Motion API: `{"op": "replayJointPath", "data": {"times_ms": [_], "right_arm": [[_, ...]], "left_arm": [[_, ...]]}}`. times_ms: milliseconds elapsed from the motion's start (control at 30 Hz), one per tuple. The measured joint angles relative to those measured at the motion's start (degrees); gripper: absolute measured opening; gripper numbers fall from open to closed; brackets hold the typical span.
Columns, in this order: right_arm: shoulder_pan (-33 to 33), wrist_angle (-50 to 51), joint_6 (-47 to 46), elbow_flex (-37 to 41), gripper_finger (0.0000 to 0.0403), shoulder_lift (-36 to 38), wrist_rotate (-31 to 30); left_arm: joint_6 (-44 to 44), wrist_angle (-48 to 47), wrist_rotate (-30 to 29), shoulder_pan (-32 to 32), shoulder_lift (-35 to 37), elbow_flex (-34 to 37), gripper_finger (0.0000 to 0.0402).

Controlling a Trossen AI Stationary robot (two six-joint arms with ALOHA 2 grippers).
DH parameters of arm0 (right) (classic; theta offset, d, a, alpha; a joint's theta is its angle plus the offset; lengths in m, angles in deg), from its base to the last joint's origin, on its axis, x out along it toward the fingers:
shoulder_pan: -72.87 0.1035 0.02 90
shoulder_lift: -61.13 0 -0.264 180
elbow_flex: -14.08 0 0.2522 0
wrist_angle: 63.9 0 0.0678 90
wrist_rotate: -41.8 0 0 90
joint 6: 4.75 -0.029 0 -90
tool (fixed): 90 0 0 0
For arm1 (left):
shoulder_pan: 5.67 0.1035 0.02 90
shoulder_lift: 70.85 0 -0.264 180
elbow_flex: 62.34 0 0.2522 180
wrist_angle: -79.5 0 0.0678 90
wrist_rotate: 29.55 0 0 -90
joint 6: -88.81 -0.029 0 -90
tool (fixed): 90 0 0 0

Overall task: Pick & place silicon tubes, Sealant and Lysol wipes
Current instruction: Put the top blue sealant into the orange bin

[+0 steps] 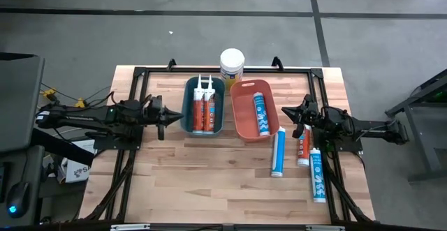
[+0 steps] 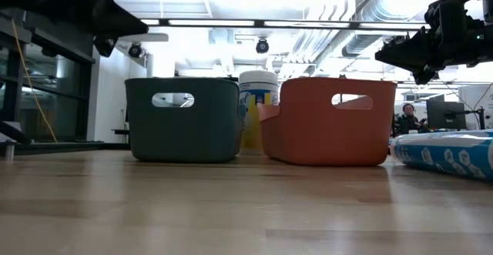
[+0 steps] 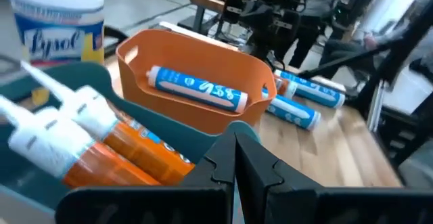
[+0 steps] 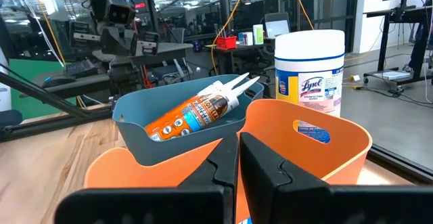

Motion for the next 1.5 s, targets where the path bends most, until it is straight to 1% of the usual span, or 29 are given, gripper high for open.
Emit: {"op": "replayJointPath", "data": {"times_ms": [133,1333,1400,1500], "right_arm": [[0.00,0.00,-0.01,0.01,0.0012,0.00,0.00],[0.01,-0.02,-0.01,0.00,0.0012,0.00,0.00],[0.02,-0.02,-1.33,0.01,0.0012,0.00,0.00],[0.02,0.04,-7.64,0.01,0.0012,0.00,0.00]], "left_arm": [[2.13,-0.30,0.36,-0.01,-0.06,0.00,0.0000],[2.17,-0.40,0.24,-0.01,-0.04,0.02,0.0000],[2.17,-0.40,0.24,-0.01,-0.04,0.02,0.0000],[2.17,-0.40,0.24,-0.01,-0.04,0.02,0.0000]]}}
